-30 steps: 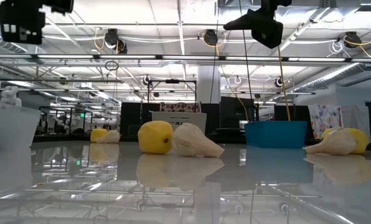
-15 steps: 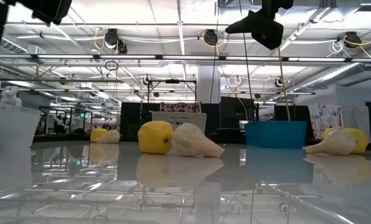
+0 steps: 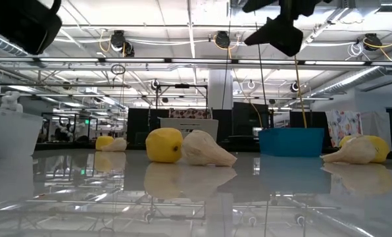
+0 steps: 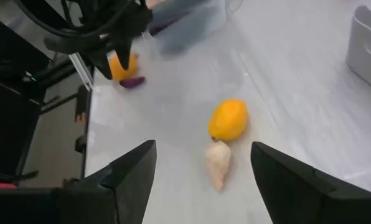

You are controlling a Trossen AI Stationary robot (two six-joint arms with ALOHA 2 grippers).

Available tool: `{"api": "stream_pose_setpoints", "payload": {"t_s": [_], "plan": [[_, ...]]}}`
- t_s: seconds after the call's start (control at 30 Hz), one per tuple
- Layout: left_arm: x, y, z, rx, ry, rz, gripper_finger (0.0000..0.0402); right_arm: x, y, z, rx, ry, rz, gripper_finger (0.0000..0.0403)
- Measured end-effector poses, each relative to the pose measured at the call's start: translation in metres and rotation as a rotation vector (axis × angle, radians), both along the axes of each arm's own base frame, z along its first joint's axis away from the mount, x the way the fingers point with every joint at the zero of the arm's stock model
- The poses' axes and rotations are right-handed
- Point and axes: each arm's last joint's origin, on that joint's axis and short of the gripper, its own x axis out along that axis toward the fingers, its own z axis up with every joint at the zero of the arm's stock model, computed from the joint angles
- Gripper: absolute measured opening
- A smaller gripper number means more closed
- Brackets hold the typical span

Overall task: Sort produce into baskets
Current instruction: Put the purple eggplant into the transparent bin

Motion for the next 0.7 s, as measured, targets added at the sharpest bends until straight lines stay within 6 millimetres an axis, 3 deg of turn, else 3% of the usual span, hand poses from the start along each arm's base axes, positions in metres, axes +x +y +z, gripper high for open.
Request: {"api": "stream_pose_setpoints", "payload": {"t_s": [0.27, 0.7], "plan": [[0.000, -0.009, -0.016, 0.030, 0.063, 0.001, 0.0286, -0.003, 0.000, -0.005, -0.012, 0.056, -0.001, 0.0254], [-0.003, -0.023, -0.041, 0.076, 0.169, -0.006, 0.0295, -0.003, 0.000, -0.005, -0.011, 0.054, -0.001, 0.0254]]}}
